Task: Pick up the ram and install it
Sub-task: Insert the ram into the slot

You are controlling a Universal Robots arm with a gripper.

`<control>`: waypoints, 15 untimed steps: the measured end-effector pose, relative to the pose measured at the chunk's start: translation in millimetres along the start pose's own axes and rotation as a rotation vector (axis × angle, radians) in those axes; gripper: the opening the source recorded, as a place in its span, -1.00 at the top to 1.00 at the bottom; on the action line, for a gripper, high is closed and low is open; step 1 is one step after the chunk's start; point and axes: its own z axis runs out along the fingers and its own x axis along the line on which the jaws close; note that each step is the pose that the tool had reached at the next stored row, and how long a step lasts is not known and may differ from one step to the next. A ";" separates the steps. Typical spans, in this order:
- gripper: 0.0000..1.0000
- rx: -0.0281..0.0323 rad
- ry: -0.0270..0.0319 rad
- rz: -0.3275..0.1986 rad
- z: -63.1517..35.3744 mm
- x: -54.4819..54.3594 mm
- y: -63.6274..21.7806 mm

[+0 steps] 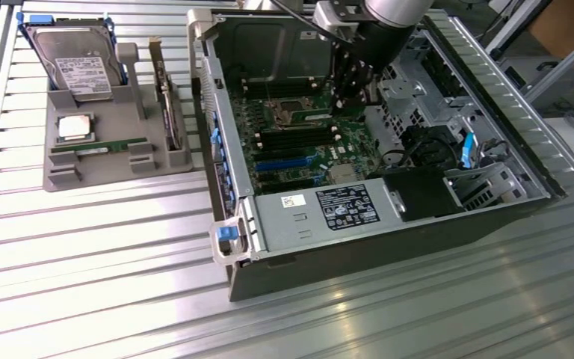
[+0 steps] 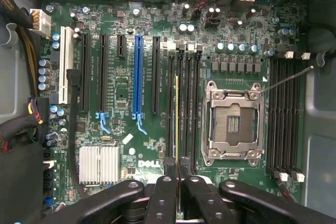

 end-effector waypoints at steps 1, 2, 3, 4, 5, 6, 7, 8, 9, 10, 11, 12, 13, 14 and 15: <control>0.76 0.0000 0.0000 0.000 0.7 0.0 0.0; 0.76 0.0000 0.0000 0.000 1.1 0.1 -0.1; 0.76 0.0000 0.0001 0.000 2.2 0.1 -0.1; 0.76 0.0000 0.0000 0.000 3.0 0.1 -0.2; 0.76 -0.0001 0.0001 0.000 3.9 0.2 -0.2; 0.76 0.0000 0.0001 0.000 4.6 0.2 -0.3; 0.76 0.0000 0.0001 0.000 5.8 0.3 -0.3; 0.76 -0.0001 0.0001 0.000 6.5 0.3 -0.4; 0.76 0.0000 0.0000 0.000 7.5 0.4 -0.4; 0.76 0.0000 0.0001 0.000 8.4 0.4 -0.5; 0.76 0.0000 0.0001 0.000 9.1 0.4 -0.5; 0.76 0.0000 0.0001 0.000 9.7 0.5 -0.6; 0.76 0.0000 0.0001 0.000 10.1 0.5 -0.6; 0.76 0.0000 0.0001 0.000 10.5 0.6 -0.6; 0.76 0.0000 0.0001 0.000 11.2 0.6 -0.6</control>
